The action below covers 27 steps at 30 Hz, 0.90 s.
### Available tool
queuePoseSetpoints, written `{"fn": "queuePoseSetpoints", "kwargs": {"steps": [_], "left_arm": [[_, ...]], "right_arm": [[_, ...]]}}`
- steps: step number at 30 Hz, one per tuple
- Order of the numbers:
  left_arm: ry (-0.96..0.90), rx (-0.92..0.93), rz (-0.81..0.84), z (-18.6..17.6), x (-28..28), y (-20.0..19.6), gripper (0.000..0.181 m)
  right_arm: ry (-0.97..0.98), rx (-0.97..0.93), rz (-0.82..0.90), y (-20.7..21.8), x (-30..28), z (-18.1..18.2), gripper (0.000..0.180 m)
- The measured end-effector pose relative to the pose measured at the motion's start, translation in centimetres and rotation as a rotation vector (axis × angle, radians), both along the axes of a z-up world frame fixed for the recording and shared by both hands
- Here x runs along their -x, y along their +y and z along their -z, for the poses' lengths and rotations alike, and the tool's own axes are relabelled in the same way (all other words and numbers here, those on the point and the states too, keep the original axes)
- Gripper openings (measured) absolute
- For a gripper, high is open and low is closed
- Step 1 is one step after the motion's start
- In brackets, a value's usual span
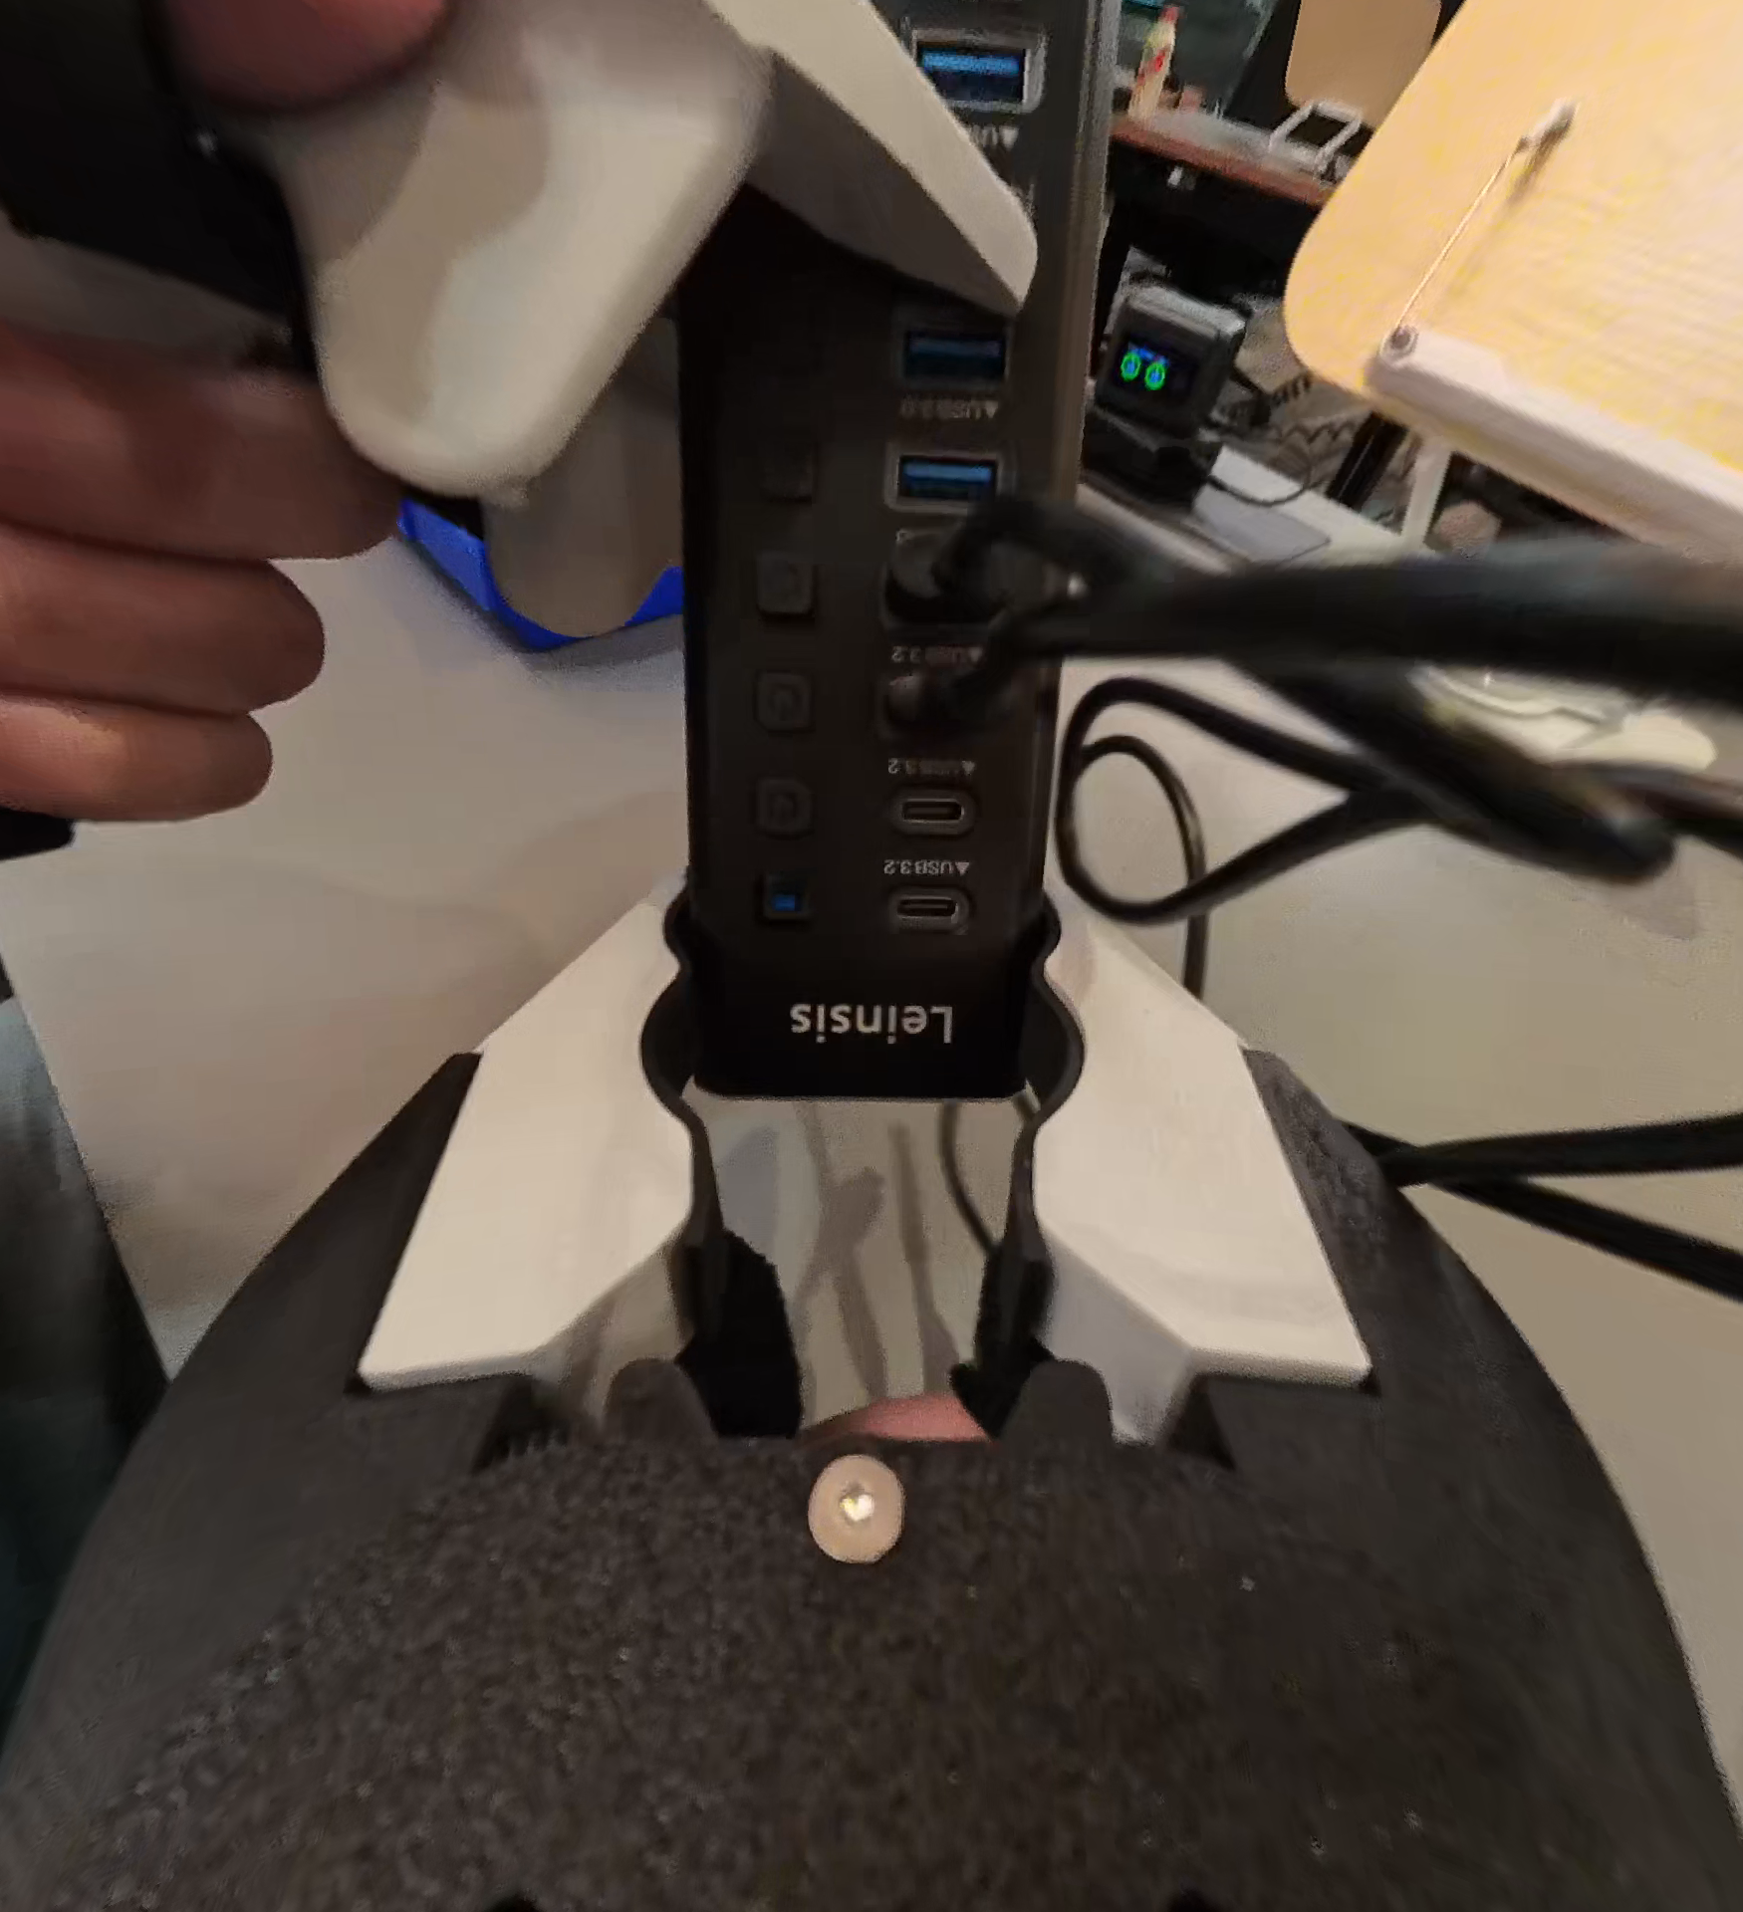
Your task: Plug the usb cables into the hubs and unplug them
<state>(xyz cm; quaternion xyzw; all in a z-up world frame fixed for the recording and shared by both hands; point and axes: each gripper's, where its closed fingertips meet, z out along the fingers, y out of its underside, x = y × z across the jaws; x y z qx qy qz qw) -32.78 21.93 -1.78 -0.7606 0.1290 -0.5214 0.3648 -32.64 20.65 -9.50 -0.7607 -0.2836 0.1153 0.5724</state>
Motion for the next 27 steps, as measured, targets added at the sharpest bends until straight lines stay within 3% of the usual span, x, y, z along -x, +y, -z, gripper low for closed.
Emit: {"fn": "queuePoseSetpoints", "kwargs": {"steps": [4,7,12,22,27], "left_arm": [[0.013,-0.156,0.075,-1.7,-1.3,-1.1,0.032],[0.121,-0.319,0.096,-1.6,-2.3,-1.9,0.034],[0.133,-0.454,0.087,-1.8,-3.2,-2.4,0.031],[0.114,-0.471,0.127,-2.0,-3.5,-3.0,0.033],[0.294,-0.436,0.214,0.9,-4.2,-3.3,0.039]], "right_arm": [[0.113,0.016,0.012,0.1,-0.1,-1.1,0.059],[0.258,0.024,0.0,-0.1,0.0,-2.7,0.059],[0.297,-0.003,0.037,-0.6,-0.5,-3.6,0.059],[0.344,0.002,0.097,-0.2,-2.0,-3.9,0.059],[0.256,-0.027,0.143,0.3,-2.5,-3.6,0.058]]}}
